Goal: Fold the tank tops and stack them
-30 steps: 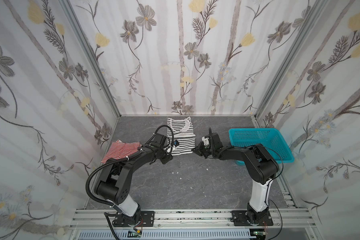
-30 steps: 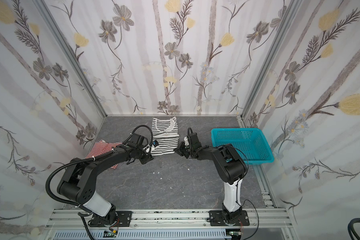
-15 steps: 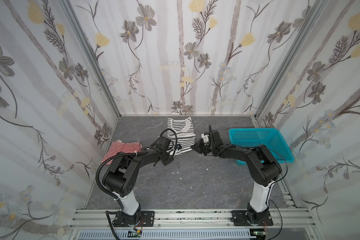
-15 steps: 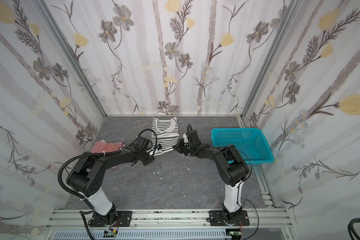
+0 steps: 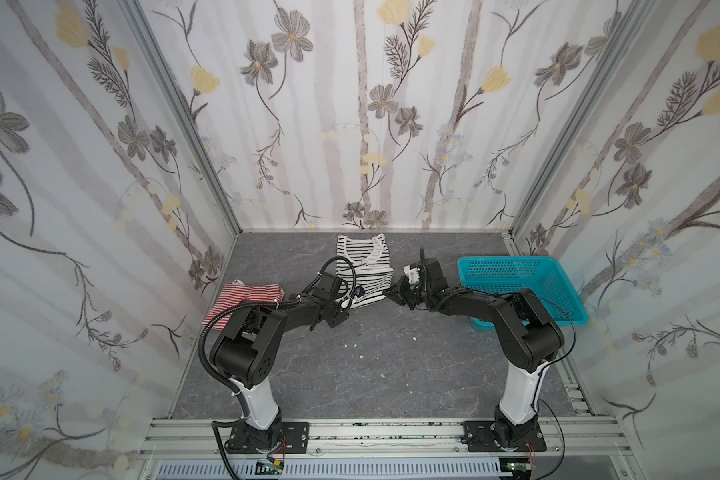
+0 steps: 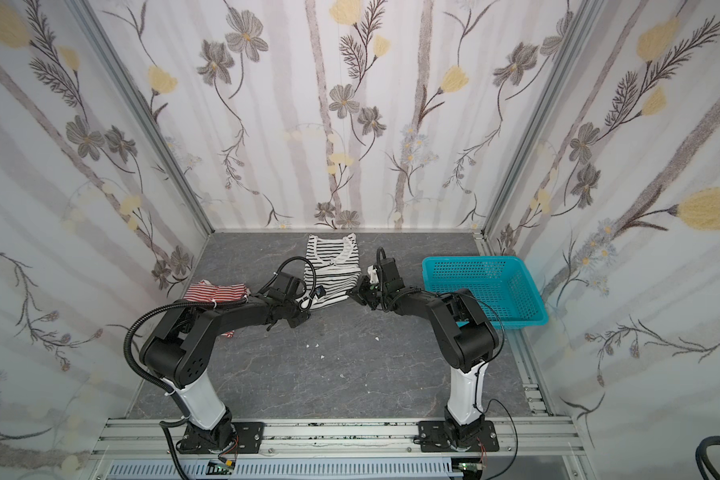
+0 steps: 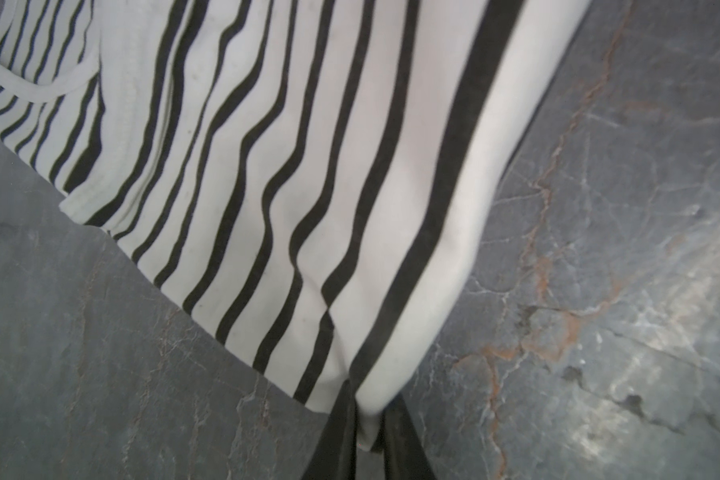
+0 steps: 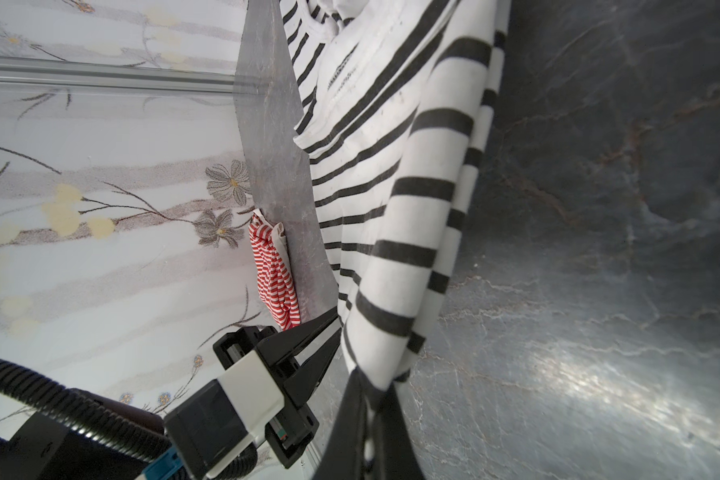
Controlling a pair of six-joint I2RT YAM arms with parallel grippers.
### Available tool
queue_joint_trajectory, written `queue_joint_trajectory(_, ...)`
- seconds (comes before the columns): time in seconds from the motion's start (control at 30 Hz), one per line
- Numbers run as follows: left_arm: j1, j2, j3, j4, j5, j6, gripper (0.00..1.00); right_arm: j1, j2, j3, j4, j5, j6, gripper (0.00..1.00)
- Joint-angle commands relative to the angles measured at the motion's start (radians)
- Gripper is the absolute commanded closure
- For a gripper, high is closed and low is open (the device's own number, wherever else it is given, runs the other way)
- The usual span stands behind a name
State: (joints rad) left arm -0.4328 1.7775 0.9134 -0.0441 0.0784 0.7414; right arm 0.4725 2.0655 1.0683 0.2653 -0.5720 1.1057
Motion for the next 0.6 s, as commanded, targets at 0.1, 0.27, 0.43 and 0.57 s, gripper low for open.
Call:
queue_joint_trajectory(0.1, 0.004, 0.005, -0.001, -0.043, 0.006, 0.033, 0.94, -0.006, -0.003, -0.002, 0.033, -0.017, -0.004, 1.0)
queue_joint_trajectory(0.27, -0.009, -0.064, -0.031, -0.078, 0.047, 0.09, 1.0, -0.009, -0.027, -0.024, 0.024, -0.022, -0.018, 1.0)
queue_joint_trajectory(0.43, -0.056, -0.202, -0.054, -0.229, 0.136, 0.117, 1.0, 0.01, -0.125, -0.128, 0.029, -0.016, -0.028, 1.0)
queue_joint_trajectory(0.57, -0.124, -0.273, -0.027, -0.422, 0.213, 0.077, 1.0, 0.049, -0.247, -0.24, 0.008, 0.004, -0.04, 1.0)
